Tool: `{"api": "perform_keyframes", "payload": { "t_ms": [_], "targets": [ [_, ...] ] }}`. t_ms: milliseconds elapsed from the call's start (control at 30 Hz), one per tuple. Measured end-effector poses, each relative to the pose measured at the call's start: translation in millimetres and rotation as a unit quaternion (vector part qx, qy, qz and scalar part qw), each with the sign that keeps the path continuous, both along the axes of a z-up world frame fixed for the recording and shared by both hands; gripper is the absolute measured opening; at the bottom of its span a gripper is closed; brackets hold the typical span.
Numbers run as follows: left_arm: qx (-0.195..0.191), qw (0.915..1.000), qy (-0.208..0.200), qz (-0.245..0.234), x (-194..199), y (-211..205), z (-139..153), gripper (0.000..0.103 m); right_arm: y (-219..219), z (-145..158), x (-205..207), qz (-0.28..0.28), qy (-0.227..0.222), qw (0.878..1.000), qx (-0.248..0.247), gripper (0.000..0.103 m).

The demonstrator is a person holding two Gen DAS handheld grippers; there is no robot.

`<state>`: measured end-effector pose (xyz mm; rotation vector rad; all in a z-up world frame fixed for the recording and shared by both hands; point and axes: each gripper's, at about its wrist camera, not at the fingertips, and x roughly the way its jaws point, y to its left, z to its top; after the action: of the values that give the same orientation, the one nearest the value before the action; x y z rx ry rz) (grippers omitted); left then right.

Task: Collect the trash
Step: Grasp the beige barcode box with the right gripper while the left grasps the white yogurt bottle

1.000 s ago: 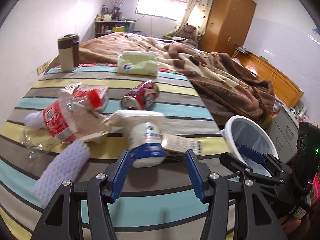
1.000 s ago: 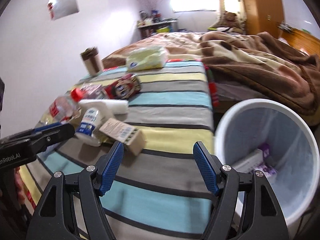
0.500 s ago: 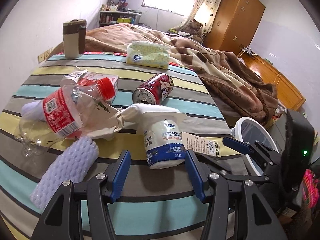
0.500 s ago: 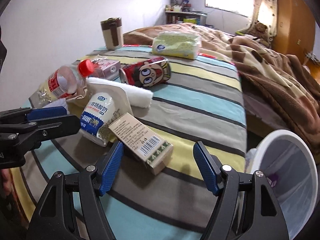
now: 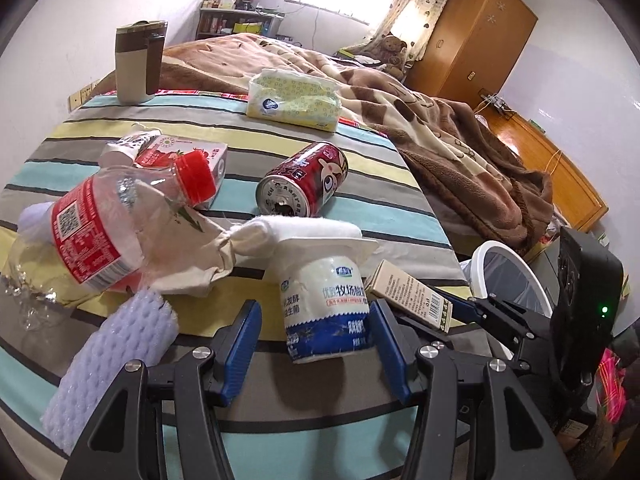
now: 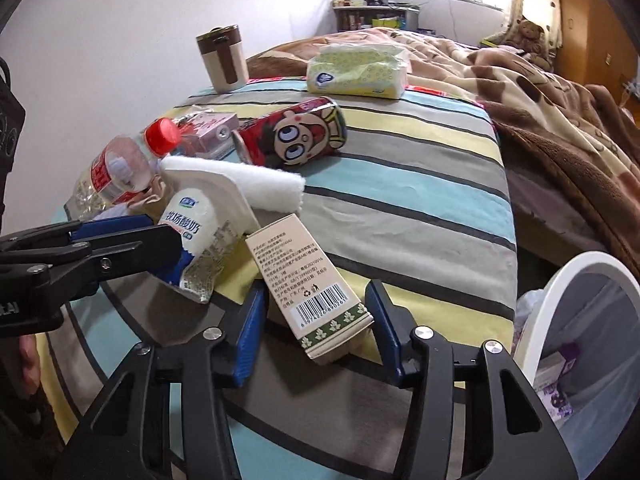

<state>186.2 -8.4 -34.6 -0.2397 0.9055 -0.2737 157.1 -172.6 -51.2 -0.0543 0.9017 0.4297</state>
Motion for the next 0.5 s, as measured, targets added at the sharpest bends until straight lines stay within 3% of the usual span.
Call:
{"api": "perform_keyframes", "payload": {
  "t_ms": [167,267,500],
  "targets": [
    [0.007,1.0,0.001,-0.003,6.0,-5.7,-1.0,0.056,-10.0,-0.5,0.7,-0.034,0.002,0.999,0.006,0.043],
    [0.012,0.9999,0.003,-0.006,10.2,-8.9,-2.9,0.061,-14.2,-1.3,0.5,-0.055,0.003,0.998,0.003,0.041],
    [0.004,1.0,0.007,-0.003,15.5,-12.7,-2.6,0.062,-20.3,-2.1,0.1,-0.07,0.008,0.997,0.015,0.04]
  ]
}}
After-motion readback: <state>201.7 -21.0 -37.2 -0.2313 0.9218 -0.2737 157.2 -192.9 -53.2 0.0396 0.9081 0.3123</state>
